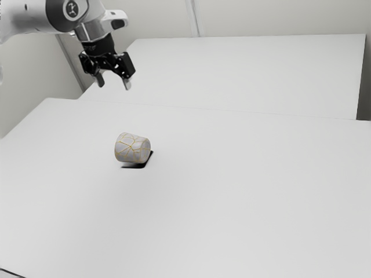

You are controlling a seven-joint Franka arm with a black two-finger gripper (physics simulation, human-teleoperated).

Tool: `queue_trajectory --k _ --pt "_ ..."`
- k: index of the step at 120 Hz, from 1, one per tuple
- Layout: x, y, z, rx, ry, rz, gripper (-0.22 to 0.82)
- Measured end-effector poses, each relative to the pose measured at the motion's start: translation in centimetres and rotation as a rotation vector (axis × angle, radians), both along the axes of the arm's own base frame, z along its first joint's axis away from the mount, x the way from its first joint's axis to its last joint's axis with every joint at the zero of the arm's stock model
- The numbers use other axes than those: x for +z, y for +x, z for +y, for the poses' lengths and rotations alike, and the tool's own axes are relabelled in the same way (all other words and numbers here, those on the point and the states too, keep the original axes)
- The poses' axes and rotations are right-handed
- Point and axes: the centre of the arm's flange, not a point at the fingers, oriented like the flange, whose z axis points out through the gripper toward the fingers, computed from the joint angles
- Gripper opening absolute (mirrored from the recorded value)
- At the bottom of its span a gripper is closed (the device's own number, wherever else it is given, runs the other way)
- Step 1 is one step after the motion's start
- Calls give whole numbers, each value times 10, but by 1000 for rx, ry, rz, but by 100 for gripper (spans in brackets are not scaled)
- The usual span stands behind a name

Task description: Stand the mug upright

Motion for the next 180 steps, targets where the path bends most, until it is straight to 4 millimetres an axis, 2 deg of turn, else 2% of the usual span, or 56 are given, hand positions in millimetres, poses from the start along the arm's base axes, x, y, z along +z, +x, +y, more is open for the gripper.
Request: queue_trajectory --k 13,36,56,73,89,106,123,131,165,180 --pt "-1 -1 -2 -4 -1 2 60" --pt "0 -2 10 17 -4 -2 60" --pt "-5 -24 11 22 -36 10 60" --pt "-27 -30 10 45 -156 61 60" --pt "-57 -30 23 91 -248 135 60" --pt "-85 -21 51 127 -293 171 60" --pt "-104 -16 122 188 -335 127 60" --pt "-114 -15 144 188 -350 104 60" --pt "-163 14 171 63 -416 26 60" --pt "-184 24 189 18 -461 -18 60"
